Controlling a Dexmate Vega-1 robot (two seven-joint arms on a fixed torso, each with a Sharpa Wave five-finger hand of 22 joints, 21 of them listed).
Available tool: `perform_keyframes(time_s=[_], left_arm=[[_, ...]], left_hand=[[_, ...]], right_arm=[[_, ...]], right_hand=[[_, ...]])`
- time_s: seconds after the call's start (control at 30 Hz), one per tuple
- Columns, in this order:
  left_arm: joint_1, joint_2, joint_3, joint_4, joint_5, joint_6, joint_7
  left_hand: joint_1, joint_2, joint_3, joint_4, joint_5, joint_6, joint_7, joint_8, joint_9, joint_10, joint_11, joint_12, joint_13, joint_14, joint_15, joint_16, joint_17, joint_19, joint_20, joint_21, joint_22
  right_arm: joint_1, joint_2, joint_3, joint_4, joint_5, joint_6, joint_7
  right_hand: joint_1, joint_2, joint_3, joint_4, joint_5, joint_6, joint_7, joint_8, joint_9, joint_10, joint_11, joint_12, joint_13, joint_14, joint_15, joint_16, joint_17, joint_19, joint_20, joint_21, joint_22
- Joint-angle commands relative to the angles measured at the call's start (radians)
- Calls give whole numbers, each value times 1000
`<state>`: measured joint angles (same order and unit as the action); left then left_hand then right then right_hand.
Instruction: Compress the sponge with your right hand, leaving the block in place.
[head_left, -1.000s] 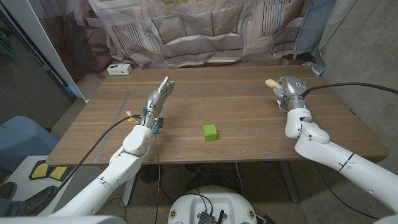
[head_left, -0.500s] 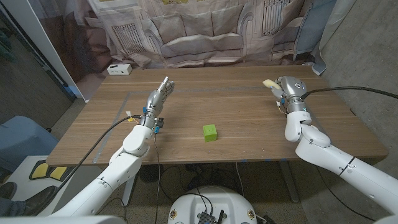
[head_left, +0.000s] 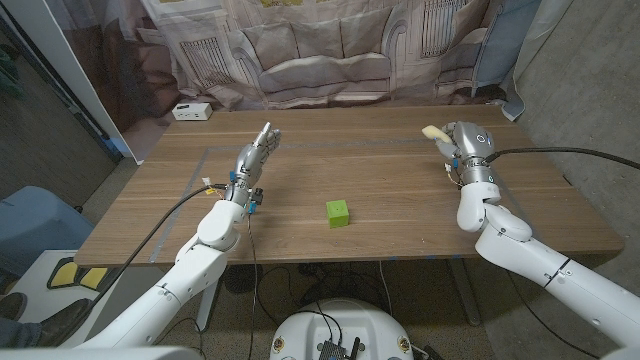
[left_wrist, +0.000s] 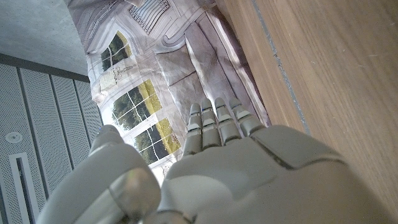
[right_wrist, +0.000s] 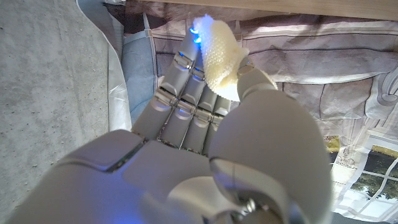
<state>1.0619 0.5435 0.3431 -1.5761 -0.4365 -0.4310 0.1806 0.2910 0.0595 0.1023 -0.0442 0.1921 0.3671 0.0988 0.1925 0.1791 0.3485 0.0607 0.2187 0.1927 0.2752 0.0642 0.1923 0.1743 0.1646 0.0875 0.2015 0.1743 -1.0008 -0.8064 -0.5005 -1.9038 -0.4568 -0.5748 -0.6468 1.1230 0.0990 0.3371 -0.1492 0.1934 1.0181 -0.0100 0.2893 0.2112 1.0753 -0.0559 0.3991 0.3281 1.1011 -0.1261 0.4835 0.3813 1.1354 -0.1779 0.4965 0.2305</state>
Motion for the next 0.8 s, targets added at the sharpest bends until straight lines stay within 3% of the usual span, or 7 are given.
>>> perform_keyframes(time_s=[0.03, 0.2, 0.5, 0.8], left_arm=[[-4, -4, 2, 9, -3, -1, -4], [-5, -7, 3, 13, -5, -3, -5], [-7, -10, 5, 18, -5, -6, -5], [-8, -13, 6, 21, -4, -7, -2]], left_hand=[[-1, 5, 1, -5, -1, 6, -1, 5, 3, 3, 3, -3, 6, 7, -3, -2, 5, 6, -1, -5, 4], [-1, 5, 1, -5, -1, 9, 1, 5, 3, 3, 3, -3, 6, 6, -4, -3, 5, 6, -2, -5, 4], [-2, 6, 1, -6, -1, 9, 1, 4, 3, 5, 2, -3, 6, 8, -2, -2, 5, 7, -2, -5, 4], [-2, 6, 1, -7, -1, 9, 2, 3, 3, 4, 2, -4, 6, 8, -3, -3, 5, 6, -1, -5, 4]], right_arm=[[0, 38, 4, 12, -31, -51, -28], [-4, 38, 7, 15, -33, -44, -38], [-9, 33, 10, 15, -30, -38, -35], [-7, 31, 14, 16, -23, -29, -28]], right_hand=[[65, 55, -3, 6, -6, -4, -19, -11, 1, -14, -5, -6, 34, 45, -87, -25, -2, -21, 1, 11, 0], [64, 39, -7, 3, -15, -18, -20, -21, 0, -27, -2, -22, 22, 24, -88, -43, -2, -34, 6, 16, -4], [15, 4, -40, 21, -23, -59, -13, -46, -1, -69, 8, -62, -3, -21, -75, -79, -9, -66, 16, 22, -15], [-9, -2, -54, 27, -21, -83, -12, -61, -3, -95, 18, -90, -21, -65, -71, -112, -22, -93, 25, 22, -25]])
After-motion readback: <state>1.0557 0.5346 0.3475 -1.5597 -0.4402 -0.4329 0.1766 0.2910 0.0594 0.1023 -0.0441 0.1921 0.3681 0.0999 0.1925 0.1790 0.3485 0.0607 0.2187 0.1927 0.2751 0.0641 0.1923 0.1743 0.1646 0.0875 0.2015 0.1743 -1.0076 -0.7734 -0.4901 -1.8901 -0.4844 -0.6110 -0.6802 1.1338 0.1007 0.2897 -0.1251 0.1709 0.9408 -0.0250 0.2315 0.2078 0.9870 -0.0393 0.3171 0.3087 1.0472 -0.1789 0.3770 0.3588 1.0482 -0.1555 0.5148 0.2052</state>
